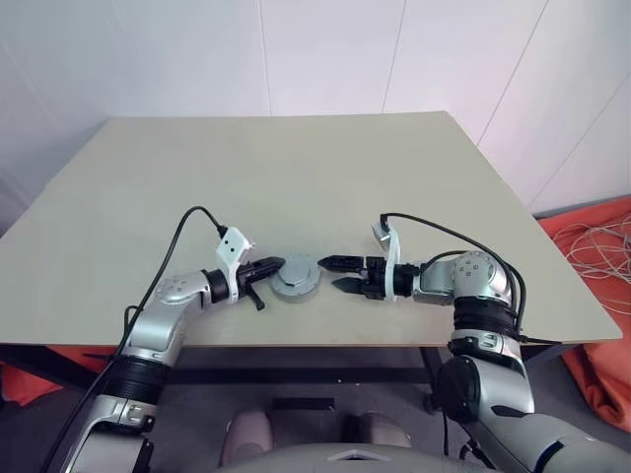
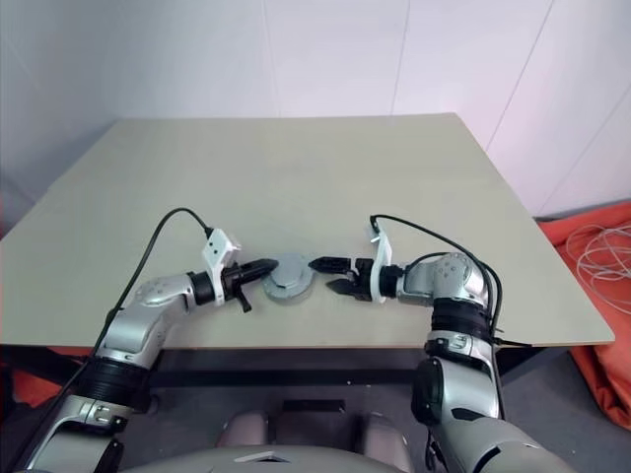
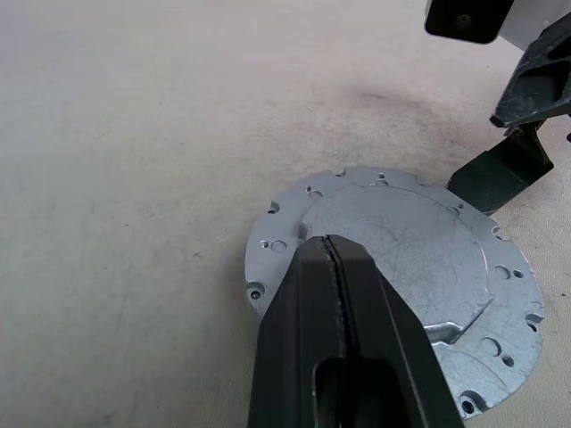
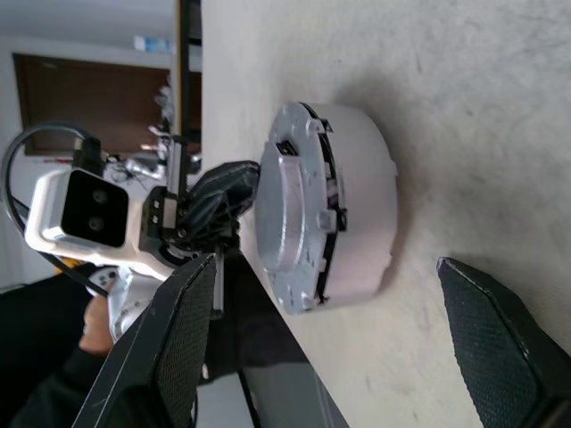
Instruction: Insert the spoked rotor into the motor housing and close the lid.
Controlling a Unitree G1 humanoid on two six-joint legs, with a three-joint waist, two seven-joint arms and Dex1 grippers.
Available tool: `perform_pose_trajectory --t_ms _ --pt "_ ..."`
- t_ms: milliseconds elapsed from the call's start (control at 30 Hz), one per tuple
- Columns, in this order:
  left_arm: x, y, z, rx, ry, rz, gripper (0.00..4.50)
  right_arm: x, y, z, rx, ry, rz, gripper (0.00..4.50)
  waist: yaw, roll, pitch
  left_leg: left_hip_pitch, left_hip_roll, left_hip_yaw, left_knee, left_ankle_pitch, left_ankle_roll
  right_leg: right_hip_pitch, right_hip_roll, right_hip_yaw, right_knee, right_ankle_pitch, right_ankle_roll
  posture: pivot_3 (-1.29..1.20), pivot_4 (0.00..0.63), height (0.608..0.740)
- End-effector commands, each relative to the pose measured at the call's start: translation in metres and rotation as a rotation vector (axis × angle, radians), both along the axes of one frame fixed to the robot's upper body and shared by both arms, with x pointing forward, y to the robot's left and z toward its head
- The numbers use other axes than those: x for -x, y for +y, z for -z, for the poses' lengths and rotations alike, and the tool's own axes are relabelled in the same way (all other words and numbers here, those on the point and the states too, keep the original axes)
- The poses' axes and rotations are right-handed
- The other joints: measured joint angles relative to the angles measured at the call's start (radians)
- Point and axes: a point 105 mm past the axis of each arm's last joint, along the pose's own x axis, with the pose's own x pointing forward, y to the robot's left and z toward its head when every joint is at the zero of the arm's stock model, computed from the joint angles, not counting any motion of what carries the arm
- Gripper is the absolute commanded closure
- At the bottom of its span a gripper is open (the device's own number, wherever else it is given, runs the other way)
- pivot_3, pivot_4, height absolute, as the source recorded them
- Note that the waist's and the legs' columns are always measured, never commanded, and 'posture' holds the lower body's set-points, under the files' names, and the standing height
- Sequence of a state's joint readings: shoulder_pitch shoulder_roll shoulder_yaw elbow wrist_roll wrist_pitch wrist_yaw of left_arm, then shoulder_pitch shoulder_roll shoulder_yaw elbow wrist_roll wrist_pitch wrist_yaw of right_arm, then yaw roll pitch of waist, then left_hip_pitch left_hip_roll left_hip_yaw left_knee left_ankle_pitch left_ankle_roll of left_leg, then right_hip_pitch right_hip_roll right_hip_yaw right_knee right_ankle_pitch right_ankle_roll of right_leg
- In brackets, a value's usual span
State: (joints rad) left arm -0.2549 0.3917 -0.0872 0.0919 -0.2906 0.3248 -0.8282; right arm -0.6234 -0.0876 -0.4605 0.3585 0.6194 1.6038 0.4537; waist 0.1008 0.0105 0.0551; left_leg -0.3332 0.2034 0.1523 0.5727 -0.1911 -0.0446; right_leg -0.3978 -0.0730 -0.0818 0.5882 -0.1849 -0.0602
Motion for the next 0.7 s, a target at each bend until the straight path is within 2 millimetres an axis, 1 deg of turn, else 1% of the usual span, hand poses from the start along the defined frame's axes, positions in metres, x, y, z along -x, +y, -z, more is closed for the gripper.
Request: perform_pose_trajectory --t_ms 33,267,367,400,433,467,567,700 --pt "0.003 -0.006 0.0 -0.005 0.005 0.031 4.5 0.004 0.015 -0.004 -0.043 0.009 -0.033 0.02 0.0 0.001 0.0 0.0 0.0 0.0 0.0 0.0 0.0 0.0 0.0 0.0 0.0 0.0 0.0 0.0 0.0 0.74" --pt "0.004 -0.006 0.0 -0.007 0.011 0.035 4.5 0.01 0.027 -0.002 -0.067 0.023 -0.052 0.02 0.0 0.001 0.0 0.0 -0.001 0.0 -0.002 0.0 0.0 -0.001 0.0 0.0 -0.002 0.0 0.001 0.0 0.0 0.74" --pt "0.004 -0.005 0.0 -0.008 0.013 0.033 4.5 0.01 0.028 -0.002 -0.072 0.027 -0.046 0.02 0.0 0.001 -0.001 0.0 -0.001 0.0 -0.004 0.0 -0.001 -0.001 0.0 0.0 -0.001 0.0 0.001 0.0 0.0 0.74" --pt "0.004 -0.005 0.0 -0.008 0.013 0.033 4.5 0.01 0.027 -0.002 -0.072 0.028 -0.043 0.4 0.0 0.001 -0.001 0.0 -0.001 0.0 -0.005 0.001 -0.001 -0.001 0.0 0.0 -0.002 -0.001 0.001 0.0 0.0 0.74" --pt "0.004 -0.005 0.0 -0.008 0.014 0.032 4.5 0.01 0.026 -0.003 -0.074 0.028 -0.04 0.58 0.0 0.001 -0.001 0.0 -0.001 0.0 -0.005 0.001 -0.001 -0.001 0.0 0.0 -0.002 -0.001 0.001 0.0 0.0 0.74" --pt "0.004 -0.005 0.0 -0.008 0.015 0.032 4.5 0.01 0.026 -0.003 -0.074 0.028 -0.037 0.86 0.0 0.001 -0.001 0.0 -0.001 0.0 -0.006 0.001 -0.001 -0.001 0.0 0.0 -0.002 -0.001 0.001 0.0 0.0 0.74" --pt "0.005 -0.005 0.001 -0.009 0.018 0.032 4.5 0.009 0.026 -0.003 -0.075 0.027 -0.035 1.95 0.001 0.001 -0.001 -0.001 -0.002 0.0 -0.007 0.001 -0.002 -0.002 0.0 0.0 -0.003 -0.001 0.001 0.0 0.0 0.74" --pt "0.005 -0.005 0.001 -0.008 0.02 0.032 4.5 0.009 0.029 -0.006 -0.088 0.019 -0.039 3.26 0.0 0.001 -0.001 -0.001 -0.002 0.0 -0.009 0.003 -0.005 -0.003 0.0 0.0 -0.003 -0.001 0.001 0.0 0.0 0.74"
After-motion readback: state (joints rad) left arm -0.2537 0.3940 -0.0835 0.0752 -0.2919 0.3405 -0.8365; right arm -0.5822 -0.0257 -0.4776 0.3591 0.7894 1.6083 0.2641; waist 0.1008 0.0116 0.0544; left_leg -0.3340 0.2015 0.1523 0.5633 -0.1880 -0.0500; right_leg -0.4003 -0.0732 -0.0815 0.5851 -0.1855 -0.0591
